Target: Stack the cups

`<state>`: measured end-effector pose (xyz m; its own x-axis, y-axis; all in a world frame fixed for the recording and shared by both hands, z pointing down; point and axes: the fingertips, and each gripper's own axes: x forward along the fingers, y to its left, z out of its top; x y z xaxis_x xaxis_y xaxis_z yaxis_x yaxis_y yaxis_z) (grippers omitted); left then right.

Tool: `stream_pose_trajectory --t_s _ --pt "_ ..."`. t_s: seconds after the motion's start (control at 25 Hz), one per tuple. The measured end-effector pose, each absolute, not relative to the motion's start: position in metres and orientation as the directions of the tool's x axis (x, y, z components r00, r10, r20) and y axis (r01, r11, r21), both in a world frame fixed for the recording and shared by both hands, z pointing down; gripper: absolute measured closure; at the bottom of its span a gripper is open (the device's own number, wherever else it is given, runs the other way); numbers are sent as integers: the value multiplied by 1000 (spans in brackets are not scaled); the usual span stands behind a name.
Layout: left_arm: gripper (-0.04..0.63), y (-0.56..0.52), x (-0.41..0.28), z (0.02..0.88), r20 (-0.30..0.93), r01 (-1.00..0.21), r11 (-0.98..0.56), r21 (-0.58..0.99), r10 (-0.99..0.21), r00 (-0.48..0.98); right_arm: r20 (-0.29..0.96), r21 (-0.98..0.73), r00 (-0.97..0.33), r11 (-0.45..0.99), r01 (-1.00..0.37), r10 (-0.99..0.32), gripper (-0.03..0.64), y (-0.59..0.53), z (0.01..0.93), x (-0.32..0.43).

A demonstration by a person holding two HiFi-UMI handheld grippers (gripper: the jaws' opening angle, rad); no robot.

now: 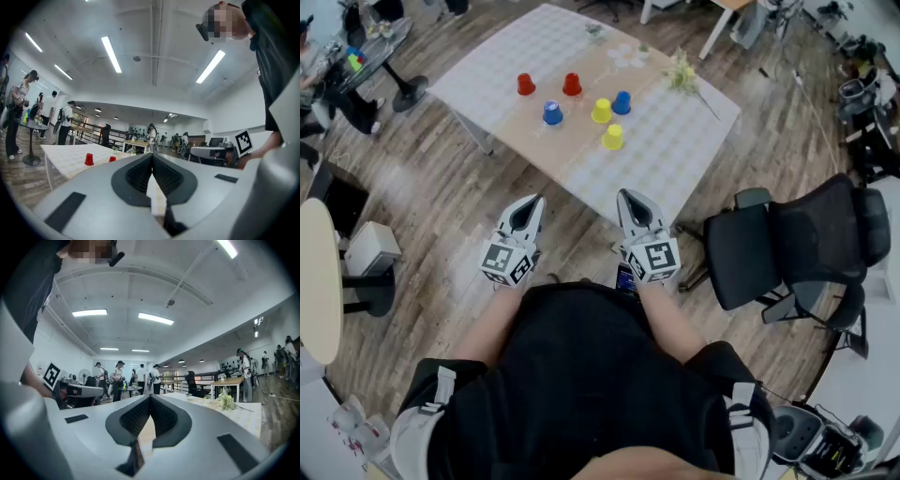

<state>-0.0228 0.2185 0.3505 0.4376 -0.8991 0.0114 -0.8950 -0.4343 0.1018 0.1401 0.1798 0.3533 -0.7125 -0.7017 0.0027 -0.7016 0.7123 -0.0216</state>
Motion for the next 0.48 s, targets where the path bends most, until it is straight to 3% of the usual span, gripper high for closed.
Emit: stream_pose_trajectory --t_s 0.48 --pt "594 229 -28 358 15 -909 -401 113 -914 405 -17 -29 -703 703 -711 -711 604 186 354 150"
